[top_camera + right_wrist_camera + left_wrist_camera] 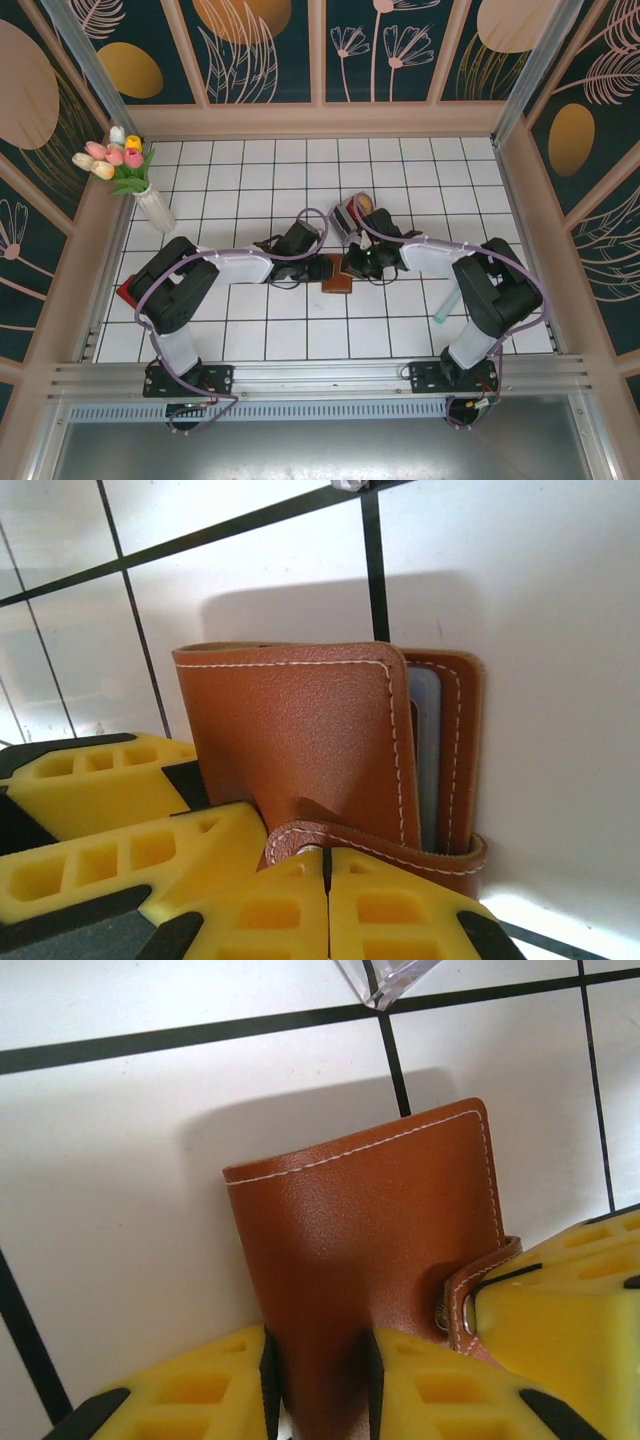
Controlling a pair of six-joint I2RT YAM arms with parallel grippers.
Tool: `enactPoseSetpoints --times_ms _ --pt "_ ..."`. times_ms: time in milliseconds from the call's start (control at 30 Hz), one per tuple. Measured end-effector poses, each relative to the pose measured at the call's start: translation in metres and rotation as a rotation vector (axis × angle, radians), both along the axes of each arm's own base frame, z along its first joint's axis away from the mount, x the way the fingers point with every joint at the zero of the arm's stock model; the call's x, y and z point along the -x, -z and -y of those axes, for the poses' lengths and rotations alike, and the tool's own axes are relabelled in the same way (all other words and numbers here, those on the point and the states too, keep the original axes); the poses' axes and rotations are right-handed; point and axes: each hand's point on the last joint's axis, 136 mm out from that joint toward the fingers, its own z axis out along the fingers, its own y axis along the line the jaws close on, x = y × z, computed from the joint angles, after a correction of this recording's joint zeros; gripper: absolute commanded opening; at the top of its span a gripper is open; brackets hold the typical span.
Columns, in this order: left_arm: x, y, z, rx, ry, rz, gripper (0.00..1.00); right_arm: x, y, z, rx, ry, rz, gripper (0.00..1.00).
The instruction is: Put the credit cards into the card holder
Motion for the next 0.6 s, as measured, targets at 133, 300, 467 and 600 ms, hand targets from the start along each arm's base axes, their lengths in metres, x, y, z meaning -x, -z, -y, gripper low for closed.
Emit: enactPoseSetpoints --times_ms 133,300,467,600 --pt "-0.0002 0.0006 -0.0005 0.005 -0.001 0.001 0.27 -0.0012 0.0013 -0.0032 0.059 -0.019 -0.021 0.06" --pt "-0.0002 0.0006 -0.0013 0.016 -0.003 0.0 0.24 -0.0028 0.0034 -0.0062 0.159 -0.039 -0.056 0.05" --pt "-0.0002 0.0001 -0.0016 0.03 -0.004 0.014 0.22 -0.0027 0.0068 -0.0058 0.25 -0.059 -0.081 0.04" --pt "-0.0001 -0.0002 -0.0023 0.038 -0.008 0.02 0.22 -0.0029 0.0057 -0.0064 0.319 -0.069 -0.072 0.06"
